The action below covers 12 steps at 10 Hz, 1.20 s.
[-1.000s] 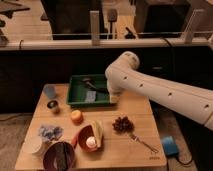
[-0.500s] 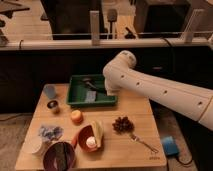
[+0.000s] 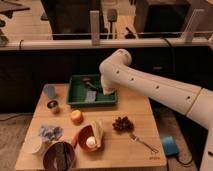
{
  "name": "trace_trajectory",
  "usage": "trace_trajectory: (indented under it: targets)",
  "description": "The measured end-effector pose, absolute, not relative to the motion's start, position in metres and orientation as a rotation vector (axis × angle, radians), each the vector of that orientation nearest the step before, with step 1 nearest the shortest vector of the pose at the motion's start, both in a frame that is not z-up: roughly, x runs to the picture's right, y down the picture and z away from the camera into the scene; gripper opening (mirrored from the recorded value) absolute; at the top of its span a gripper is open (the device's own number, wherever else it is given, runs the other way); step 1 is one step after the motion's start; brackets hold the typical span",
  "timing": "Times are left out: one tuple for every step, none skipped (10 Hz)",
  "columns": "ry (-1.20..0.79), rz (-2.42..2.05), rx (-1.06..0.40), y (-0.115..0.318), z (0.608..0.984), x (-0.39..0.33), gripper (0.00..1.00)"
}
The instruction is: Wipe tray with sponge
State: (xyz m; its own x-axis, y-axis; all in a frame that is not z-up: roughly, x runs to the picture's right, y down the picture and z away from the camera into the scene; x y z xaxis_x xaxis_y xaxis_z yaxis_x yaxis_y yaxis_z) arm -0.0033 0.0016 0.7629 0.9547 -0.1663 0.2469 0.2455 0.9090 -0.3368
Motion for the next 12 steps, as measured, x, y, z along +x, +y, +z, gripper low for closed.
trace_trajectory:
  targets:
    - [-0.243, -0.285, -0.382, 0.001, 0.774, -0.011, 0.46]
    - [-0.252, -0.336, -0.386, -0.001, 0.784, -0.016, 0.56]
    - [-0.255, -0.361, -0.388, -0.002, 0.788, -0.022, 0.64]
    - [-0.247, -0.383, -0.387, -0.003, 0.792, -0.021, 0.75]
    - [-0.235, -0.399, -0.384, -0.004, 0.797, -0.021, 0.79]
    - [-0.227, -0.42, -0.383, -0.004, 0.803, -0.025, 0.8]
    - [-0.213, -0.445, -0.378, -0.005, 0.81, -0.025, 0.8]
    - [-0.21, -0.463, -0.38, -0.006, 0.818, -0.023, 0.8]
    - [-0.21, -0.49, -0.383, -0.007, 0.83, -0.023, 0.8]
    - [-0.212, -0.52, -0.387, -0.01, 0.84, -0.025, 0.8]
    - [-0.212, -0.568, -0.393, -0.011, 0.851, -0.027, 0.8]
    - [-0.209, -0.607, -0.396, -0.011, 0.86, -0.028, 0.8]
